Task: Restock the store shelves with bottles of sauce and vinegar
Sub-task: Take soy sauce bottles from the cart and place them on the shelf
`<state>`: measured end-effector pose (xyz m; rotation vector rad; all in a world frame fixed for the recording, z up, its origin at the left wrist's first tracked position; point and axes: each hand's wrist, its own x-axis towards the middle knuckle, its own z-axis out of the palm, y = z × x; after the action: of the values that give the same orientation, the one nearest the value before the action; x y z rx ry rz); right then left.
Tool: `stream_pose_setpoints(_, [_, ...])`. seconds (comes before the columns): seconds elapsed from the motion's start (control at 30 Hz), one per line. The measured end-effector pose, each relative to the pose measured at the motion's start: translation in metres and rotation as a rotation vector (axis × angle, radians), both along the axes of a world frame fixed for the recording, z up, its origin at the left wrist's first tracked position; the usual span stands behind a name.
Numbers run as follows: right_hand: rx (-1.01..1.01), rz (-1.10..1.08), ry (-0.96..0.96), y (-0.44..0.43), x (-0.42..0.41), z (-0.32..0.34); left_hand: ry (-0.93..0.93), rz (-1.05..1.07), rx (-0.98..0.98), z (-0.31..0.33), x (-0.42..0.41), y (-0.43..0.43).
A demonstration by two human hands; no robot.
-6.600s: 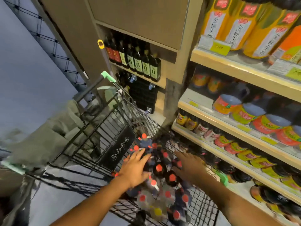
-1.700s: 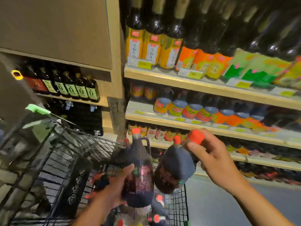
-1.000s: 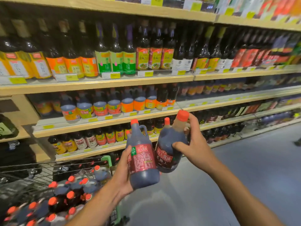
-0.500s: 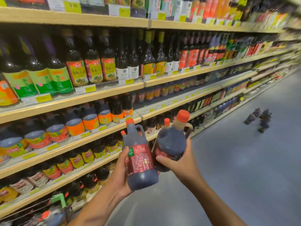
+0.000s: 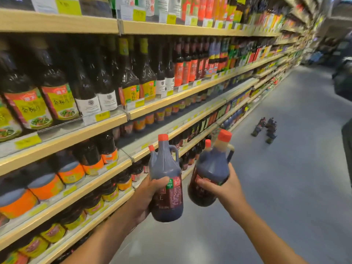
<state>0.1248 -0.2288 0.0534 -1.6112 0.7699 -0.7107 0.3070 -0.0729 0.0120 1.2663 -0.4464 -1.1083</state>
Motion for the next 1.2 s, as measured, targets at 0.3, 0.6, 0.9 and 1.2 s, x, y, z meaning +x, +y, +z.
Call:
stream_pose_setpoints(0.3, [0.092,-0.011,0.061,-0.109,0.009,-0.020,-0.113,0.171,0.021,-0.026,0.034,-0.102])
stream_pose_setpoints(0.6, [0.159,0.273,0.137,-0.227,0.058,-0.058,-0.227,0.312,0.131,-0.037,0.057,-0.171])
stream_pose_setpoints(0.9, [0.233,0.650,0.295,-0.256,0.185,-0.100,-0.276,0.559,0.373,-0.066,0.094,-0.141])
stream_pose_setpoints(1.2, [0.280,0.732,0.379,-0.239,0.252,-0.118,-0.255,0.616,0.451,-0.084,0.125,-0.108])
